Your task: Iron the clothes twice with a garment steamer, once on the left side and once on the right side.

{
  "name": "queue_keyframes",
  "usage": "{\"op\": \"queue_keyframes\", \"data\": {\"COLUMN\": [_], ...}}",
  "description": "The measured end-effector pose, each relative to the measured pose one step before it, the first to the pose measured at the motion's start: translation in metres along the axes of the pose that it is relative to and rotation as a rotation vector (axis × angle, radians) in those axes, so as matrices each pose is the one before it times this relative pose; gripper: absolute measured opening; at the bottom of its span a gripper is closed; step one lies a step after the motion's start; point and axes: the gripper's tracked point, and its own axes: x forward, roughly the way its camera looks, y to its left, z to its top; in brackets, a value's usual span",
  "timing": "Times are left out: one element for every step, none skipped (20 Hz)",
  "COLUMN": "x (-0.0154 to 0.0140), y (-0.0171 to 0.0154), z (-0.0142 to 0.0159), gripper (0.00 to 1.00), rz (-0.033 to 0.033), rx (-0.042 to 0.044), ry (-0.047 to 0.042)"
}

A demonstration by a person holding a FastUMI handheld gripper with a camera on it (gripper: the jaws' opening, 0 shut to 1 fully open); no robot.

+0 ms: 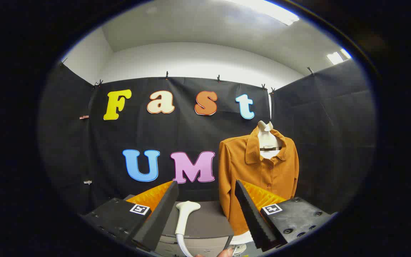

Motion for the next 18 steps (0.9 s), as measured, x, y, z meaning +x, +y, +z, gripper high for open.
{"op": "queue_keyframes", "data": {"x": [0.00076,0.00082,0.00003,0.00031,0.00054,0.00068,0.00051,0.00027,-0.00013,-0.00028,-0.00131,-0.00016,-0.00043,0.0001,0.00085,0.00092,0.00023,0.00045], "y": [0.00022,-0.00025,-0.00026,-0.00003,-0.00031,-0.00098,-0.00152,0.00004,0.00123,0.00229,0.00395,0.00207,0.00032,0.00134,0.00141,0.00144,0.00118,0.00039], "z": [-0.00053,-0.00059,-0.00183,-0.00238,-0.00244,-0.00139,-0.00109,-0.00072,-0.0005,-0.00061,0.00065,0.00305,0.00459,0.00281,-0.00106,-0.00184,-0.00295,-0.00427], "gripper": [0.98,0.98,0.98,0.98,0.98,0.98,0.98,0.98,0.98,0.98,0.98,0.98,0.98,0.98,0.98,0.98,0.98,0.98], "rz": [0.00014,-0.00097,-0.00161,0.00131,-0.00068,-0.00386,-0.00545,-0.00115,-0.00082,0.00448,0.01033,0.00341,-0.00027,-0.00189,-0.00251,0.0006,-0.0013,-0.00277], "rx": [-0.001,-0.00153,0.0006,0.00278,0.00256,0.00187,0.00053,0.00191,0.00476,0.00451,0.00119,0.00202,0.00283,0.00497,0.00079,-0.00196,-0.00429,0.00122], "ry": [0.00036,0.00109,0.00242,0.00536,0.00641,0.00524,0.00465,0.0007,0.00057,0.00171,-0.00634,-0.01481,-0.01814,-0.01469,-0.00561,0.00426,0.00814,0.01218]}}
